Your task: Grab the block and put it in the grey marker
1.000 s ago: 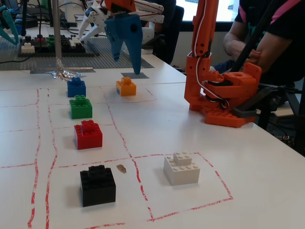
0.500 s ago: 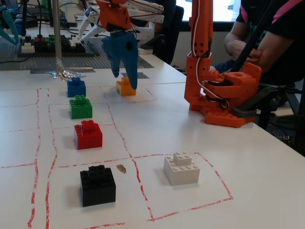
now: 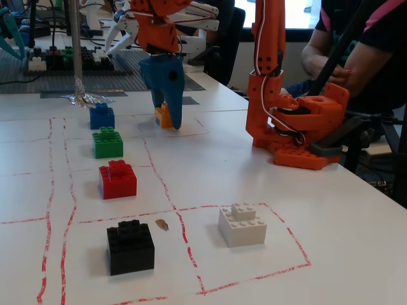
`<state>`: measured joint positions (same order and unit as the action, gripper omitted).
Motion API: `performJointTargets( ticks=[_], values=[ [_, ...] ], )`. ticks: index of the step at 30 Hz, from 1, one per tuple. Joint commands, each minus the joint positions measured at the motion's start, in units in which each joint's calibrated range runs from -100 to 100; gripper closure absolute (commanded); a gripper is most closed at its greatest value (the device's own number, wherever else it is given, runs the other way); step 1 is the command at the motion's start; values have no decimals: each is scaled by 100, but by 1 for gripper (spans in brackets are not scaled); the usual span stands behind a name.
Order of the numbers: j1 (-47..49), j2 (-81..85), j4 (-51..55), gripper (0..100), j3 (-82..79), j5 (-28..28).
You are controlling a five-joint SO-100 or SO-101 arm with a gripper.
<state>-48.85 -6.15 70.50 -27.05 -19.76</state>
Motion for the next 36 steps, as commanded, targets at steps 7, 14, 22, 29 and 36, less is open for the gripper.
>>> performJointTargets(
  ticks=[7,14,22,29,36],
  values=[
    [-262,533,-364,89,-133,190],
    [-412,929,-152,100,-60,444],
    [-598,1670,550,100,566,1846],
    [-801,1834,1228,100,1327,3145],
    [-1533,1429,1399,100,2107,4244]
  ],
)
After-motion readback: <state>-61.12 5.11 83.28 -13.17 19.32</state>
